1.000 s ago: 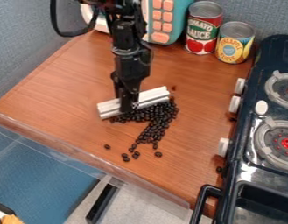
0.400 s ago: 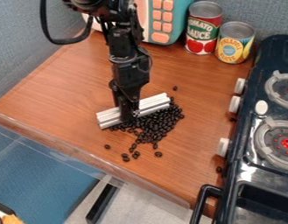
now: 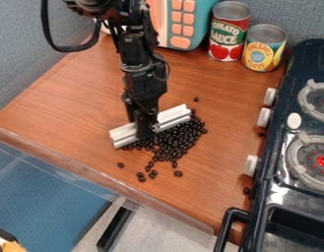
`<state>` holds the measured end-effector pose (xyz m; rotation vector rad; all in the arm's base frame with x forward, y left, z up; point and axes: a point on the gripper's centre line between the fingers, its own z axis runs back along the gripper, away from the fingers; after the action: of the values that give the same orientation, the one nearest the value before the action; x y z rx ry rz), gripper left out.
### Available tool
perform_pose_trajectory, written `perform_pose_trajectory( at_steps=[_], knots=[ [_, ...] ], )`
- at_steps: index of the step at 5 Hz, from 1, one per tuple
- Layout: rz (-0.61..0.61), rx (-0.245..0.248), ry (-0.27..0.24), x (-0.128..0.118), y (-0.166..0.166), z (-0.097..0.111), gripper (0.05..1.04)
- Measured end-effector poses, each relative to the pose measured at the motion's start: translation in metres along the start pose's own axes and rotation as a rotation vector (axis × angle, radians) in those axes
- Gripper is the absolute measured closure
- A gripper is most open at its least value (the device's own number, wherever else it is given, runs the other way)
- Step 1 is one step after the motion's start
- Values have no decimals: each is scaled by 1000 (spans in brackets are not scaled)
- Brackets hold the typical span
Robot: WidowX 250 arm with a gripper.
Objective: Sweep into pile
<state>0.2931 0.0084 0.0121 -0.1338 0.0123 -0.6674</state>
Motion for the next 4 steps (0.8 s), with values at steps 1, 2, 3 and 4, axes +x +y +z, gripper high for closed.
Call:
perform_pose_trajectory(
  at_steps=[1, 2, 3, 4],
  knots=[
    [29, -14, -5, 0, 5, 4, 708],
    [74, -1, -36, 5, 30, 21, 708],
    [137, 17, -76, 9, 68, 44, 708],
    [166, 14, -82, 12, 95, 52, 708]
  ],
)
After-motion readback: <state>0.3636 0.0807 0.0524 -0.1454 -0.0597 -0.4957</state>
